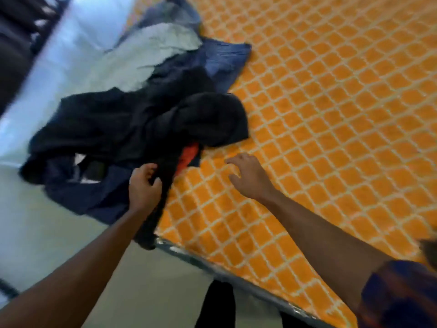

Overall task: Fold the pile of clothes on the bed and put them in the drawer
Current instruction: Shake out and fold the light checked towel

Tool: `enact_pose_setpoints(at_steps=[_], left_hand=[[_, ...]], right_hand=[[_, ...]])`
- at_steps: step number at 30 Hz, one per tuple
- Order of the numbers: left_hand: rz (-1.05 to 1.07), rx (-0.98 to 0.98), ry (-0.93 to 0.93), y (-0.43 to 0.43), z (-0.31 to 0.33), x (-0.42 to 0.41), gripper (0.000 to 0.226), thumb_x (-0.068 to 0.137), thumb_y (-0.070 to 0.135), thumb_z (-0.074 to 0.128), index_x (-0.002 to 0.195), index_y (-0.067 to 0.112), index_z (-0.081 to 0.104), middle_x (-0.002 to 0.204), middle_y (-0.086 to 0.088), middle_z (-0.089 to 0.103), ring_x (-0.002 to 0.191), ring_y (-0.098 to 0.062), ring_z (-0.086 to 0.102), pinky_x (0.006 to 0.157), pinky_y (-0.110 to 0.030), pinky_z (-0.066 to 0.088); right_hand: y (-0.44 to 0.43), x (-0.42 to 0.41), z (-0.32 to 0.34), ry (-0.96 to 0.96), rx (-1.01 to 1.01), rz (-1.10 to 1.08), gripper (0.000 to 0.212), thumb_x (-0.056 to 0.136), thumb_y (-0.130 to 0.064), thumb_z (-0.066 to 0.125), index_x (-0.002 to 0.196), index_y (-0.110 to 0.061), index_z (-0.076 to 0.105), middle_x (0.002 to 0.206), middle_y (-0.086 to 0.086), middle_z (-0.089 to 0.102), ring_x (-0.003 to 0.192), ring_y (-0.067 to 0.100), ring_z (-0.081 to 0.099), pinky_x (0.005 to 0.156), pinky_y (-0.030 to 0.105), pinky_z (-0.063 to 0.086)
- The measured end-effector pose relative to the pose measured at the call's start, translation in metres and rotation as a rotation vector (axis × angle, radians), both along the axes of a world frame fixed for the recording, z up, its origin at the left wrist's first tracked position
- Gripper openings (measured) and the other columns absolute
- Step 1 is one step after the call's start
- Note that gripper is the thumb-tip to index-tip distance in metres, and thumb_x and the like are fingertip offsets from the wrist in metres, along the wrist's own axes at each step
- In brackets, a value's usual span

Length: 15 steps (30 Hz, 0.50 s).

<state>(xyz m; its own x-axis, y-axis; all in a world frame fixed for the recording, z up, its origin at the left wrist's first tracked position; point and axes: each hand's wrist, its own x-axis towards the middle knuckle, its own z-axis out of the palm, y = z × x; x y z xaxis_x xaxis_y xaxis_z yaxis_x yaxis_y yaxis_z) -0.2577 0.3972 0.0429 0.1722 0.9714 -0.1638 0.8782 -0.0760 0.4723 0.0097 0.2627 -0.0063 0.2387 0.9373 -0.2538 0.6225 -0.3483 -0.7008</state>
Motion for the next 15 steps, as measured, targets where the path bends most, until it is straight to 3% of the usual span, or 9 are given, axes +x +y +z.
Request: enact_pose_setpoints(at_steps=[4, 6, 9, 11, 12, 15], left_hand=[[-0.118, 0.124, 0.205, 0.045, 0.005, -0.066, 0.073, 0.076, 0.024, 0.079, 0.141, 0.022, 0.047, 0.138, -0.012, 0.047, 0.123, -0.037, 0.048, 0.095, -0.049, 0.045], [-0.151, 0.085, 0.228, 0.068, 0.004, -0.084, 0.090, 0.073, 0.035, 0.081, 0.150, 0.028, 0.035, 0.149, -0.008, 0.039, 0.133, -0.034, 0.041, 0.097, -0.052, 0.045], [-0.242, 0.035, 0.233, 0.093, 0.000, -0.081, 0.104, 0.071, 0.044, 0.081, 0.155, 0.032, 0.023, 0.153, -0.006, 0.035, 0.135, -0.033, 0.039, 0.100, -0.052, 0.044], [-0.342, -0.049, 0.259, 0.107, -0.006, -0.071, 0.102, 0.074, 0.044, 0.078, 0.156, 0.034, 0.019, 0.148, -0.005, 0.039, 0.130, -0.033, 0.043, 0.097, -0.052, 0.045], [-0.391, -0.088, 0.273, 0.113, -0.009, -0.065, 0.098, 0.076, 0.041, 0.076, 0.156, 0.031, 0.021, 0.145, -0.006, 0.041, 0.127, -0.034, 0.045, 0.096, -0.053, 0.046], [-0.396, -0.093, 0.199, 0.123, -0.011, -0.047, 0.067, 0.081, 0.019, 0.066, 0.143, 0.015, 0.041, 0.130, -0.009, 0.053, 0.114, -0.034, 0.054, 0.093, -0.047, 0.049]], right_hand=[[0.082, -0.064, 0.003, -0.212, 0.138, -0.006, 0.072, 0.078, -0.019, 0.073, 0.145, -0.023, 0.047, 0.143, 0.015, 0.044, 0.124, 0.038, 0.046, 0.099, 0.048, 0.046], [0.120, -0.081, 0.010, -0.339, 0.245, -0.054, 0.081, 0.073, -0.020, 0.072, 0.149, -0.026, 0.042, 0.149, 0.017, 0.040, 0.129, 0.039, 0.044, 0.097, 0.051, 0.047], [0.161, -0.081, 0.024, -0.499, 0.325, -0.068, 0.094, 0.067, -0.025, 0.065, 0.156, -0.029, 0.034, 0.163, 0.016, 0.025, 0.145, 0.037, 0.032, 0.108, 0.051, 0.036], [0.190, -0.077, 0.034, -0.581, 0.258, -0.004, 0.100, 0.060, -0.026, 0.061, 0.156, -0.032, 0.034, 0.164, 0.011, 0.025, 0.150, 0.033, 0.026, 0.115, 0.052, 0.027], [0.204, -0.074, 0.038, -0.594, 0.210, 0.038, 0.096, 0.059, -0.025, 0.062, 0.152, -0.032, 0.040, 0.158, 0.009, 0.035, 0.147, 0.033, 0.031, 0.113, 0.052, 0.027], [0.228, -0.066, 0.044, -0.604, 0.103, 0.156, 0.071, 0.062, -0.020, 0.070, 0.131, -0.028, 0.059, 0.121, 0.004, 0.059, 0.114, 0.033, 0.055, 0.091, 0.045, 0.037]])
